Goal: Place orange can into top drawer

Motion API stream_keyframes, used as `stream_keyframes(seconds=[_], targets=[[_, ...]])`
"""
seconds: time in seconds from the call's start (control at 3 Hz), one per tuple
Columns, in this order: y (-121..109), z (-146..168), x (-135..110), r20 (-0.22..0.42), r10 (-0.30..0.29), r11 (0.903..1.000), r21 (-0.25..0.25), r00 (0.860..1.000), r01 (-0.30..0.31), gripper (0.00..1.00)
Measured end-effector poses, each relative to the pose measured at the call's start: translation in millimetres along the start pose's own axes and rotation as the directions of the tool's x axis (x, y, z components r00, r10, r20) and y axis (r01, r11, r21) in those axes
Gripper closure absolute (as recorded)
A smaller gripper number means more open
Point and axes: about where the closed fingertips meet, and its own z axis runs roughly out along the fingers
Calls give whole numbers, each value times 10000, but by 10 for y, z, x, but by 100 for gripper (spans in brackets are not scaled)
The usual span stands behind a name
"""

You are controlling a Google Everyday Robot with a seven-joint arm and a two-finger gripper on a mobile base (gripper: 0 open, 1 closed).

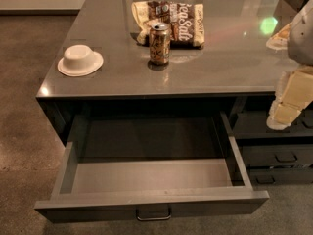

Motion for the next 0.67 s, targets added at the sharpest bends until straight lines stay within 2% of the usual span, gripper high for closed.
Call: stream_keyframes(seconds=[0.33,0.67], targets=[[-8,-27,-5,104,35,10000,54,9999,-36,0],[-140,-53,-50,725,728,9970,203,9947,-744,0]])
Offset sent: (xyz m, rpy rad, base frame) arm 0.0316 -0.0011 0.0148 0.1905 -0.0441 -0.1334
